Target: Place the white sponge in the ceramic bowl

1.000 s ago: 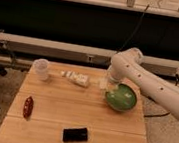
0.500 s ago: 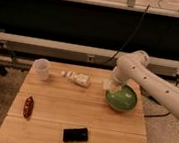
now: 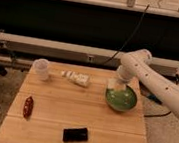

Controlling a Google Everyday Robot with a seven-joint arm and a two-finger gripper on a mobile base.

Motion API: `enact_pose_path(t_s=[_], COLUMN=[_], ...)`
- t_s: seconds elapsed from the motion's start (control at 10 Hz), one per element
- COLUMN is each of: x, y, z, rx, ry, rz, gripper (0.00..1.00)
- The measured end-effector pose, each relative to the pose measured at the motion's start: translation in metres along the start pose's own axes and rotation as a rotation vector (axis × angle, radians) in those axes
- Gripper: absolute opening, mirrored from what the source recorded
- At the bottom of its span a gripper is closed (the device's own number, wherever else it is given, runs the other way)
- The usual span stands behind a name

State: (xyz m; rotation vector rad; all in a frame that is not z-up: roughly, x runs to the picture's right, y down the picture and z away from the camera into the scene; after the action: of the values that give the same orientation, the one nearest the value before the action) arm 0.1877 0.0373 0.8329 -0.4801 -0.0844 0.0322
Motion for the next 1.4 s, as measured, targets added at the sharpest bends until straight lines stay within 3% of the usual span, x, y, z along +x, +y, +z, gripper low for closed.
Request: enact_pose_path(t_s=[0.3,0.8,1.0,1.4], x=[0.026,0.041,0.045,0.045], y=[-0.004,0.007,0.012,0.008], z=[0.010,0.026,0.030,0.030], rx=[-0.023,-0.074,-0.078,-0.071], ry=[0.025,0.049,0.036,0.045], rz=[0.060,0.116,0.125,0.115], gripper=[0.14,0.64,0.79,0.80])
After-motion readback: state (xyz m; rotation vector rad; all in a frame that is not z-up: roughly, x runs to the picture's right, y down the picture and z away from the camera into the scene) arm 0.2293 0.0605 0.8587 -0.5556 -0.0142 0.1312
